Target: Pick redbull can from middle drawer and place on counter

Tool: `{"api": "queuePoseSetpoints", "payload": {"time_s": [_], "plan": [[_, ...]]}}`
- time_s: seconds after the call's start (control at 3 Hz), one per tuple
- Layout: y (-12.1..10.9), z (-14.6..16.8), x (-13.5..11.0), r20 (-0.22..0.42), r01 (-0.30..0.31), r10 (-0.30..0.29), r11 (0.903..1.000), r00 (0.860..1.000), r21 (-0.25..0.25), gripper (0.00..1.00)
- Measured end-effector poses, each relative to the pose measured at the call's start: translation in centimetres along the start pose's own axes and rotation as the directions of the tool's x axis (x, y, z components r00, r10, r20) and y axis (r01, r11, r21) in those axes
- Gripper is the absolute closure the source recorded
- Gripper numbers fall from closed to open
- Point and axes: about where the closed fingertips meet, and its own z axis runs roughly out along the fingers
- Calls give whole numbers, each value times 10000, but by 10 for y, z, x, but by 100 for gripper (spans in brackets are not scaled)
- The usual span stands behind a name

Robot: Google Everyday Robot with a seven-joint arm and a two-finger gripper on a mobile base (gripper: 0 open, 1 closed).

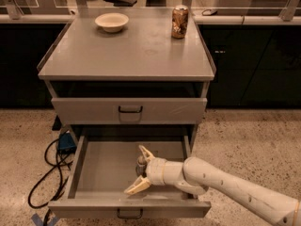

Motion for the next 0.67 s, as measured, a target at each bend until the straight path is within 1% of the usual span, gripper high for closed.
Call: {"api": "queuePoseSetpoints", "payload": {"time_s": [0.33,0.67], "plan": [[-1,1,1,-15,15,-15,10000,10000,31,0],[-24,10,8,29,46,-48,9969,10000,786,0]]}}
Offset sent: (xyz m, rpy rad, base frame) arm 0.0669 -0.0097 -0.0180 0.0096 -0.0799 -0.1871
